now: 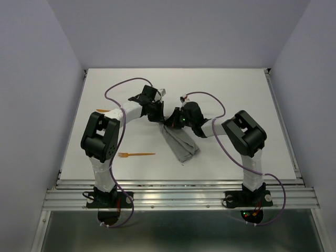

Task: Fold the napkin into a case and place the utensils inside
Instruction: Grasp the top corner of the smaller rectangle folded napkin from the folded napkin, then smooth out the smaller rectangle-folded napkin at the center of the board.

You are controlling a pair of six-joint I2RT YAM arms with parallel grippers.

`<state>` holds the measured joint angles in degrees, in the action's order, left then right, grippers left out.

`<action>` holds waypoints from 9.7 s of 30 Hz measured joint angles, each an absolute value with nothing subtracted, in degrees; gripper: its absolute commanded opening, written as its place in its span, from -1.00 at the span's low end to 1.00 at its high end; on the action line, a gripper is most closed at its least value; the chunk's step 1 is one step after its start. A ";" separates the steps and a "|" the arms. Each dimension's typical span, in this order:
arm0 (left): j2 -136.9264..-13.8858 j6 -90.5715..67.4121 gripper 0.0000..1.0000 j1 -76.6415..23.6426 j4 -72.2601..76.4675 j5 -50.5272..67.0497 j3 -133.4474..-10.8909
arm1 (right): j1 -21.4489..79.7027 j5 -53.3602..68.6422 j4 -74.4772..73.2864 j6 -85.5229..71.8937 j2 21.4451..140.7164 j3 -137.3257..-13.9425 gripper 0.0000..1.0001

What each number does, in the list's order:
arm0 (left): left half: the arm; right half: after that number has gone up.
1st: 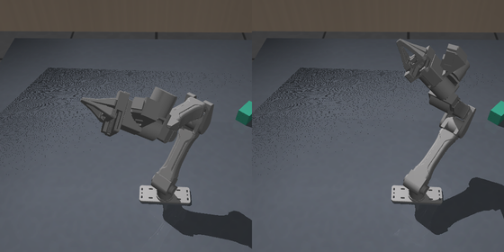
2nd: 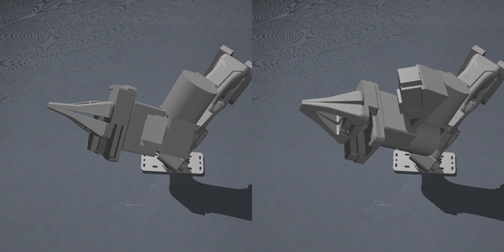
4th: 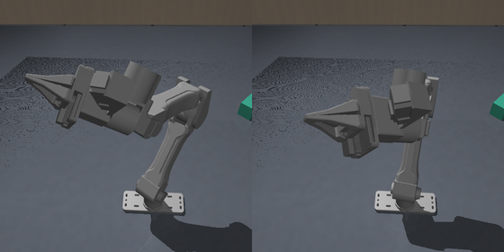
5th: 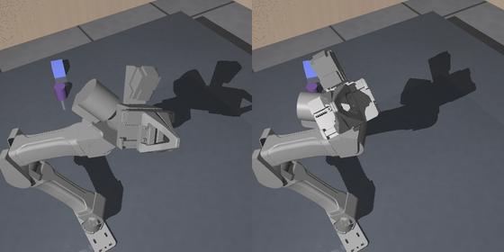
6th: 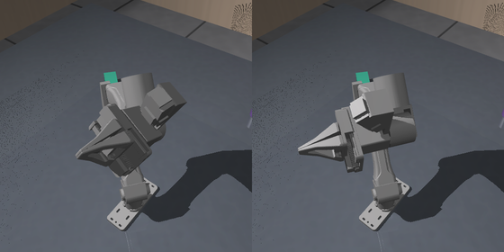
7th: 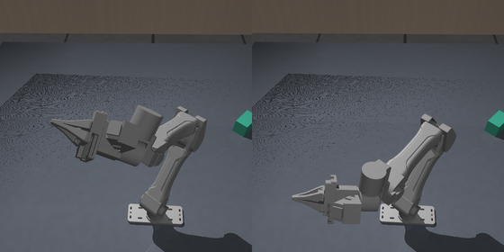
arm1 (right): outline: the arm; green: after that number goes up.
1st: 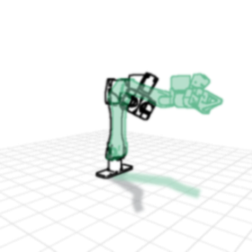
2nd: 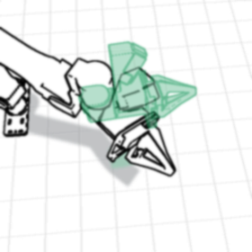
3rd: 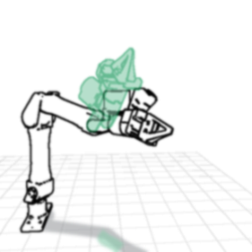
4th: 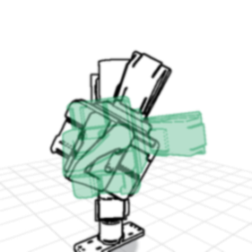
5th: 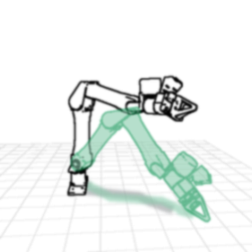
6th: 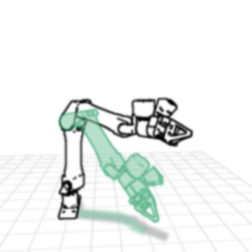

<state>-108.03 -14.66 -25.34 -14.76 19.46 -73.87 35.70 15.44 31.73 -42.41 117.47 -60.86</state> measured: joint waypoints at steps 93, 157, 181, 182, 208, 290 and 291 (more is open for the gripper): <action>-107.85 -17.21 -1.00 -22.96 -9.69 27.66 -71.13 | 37.60 11.97 7.94 -31.94 114.04 -69.52 -0.88; -107.83 -14.41 -1.00 -20.01 -7.88 40.05 -68.58 | 37.54 9.82 30.81 -49.98 108.88 -52.77 -0.85; -107.83 -14.39 -1.00 -19.77 -7.46 40.58 -68.14 | 37.47 14.06 34.54 -52.77 115.07 -55.57 -0.85; -107.83 -14.39 -1.00 -19.75 -7.38 40.58 -68.01 | 37.47 14.15 34.59 -52.95 115.37 -55.79 -0.85; -107.83 -14.44 -1.00 -19.75 -6.85 40.95 -67.75 | 36.80 13.61 34.81 -53.80 114.08 -55.31 -0.83; -107.85 -19.38 -1.00 -19.90 -3.25 40.27 -67.72 | 55.75 -24.99 -16.67 -10.46 96.25 -54.81 -0.36; -107.85 -19.38 -1.00 -19.90 -3.25 40.27 -67.72 | 56.10 -25.54 -16.80 -10.41 96.49 -54.81 -0.44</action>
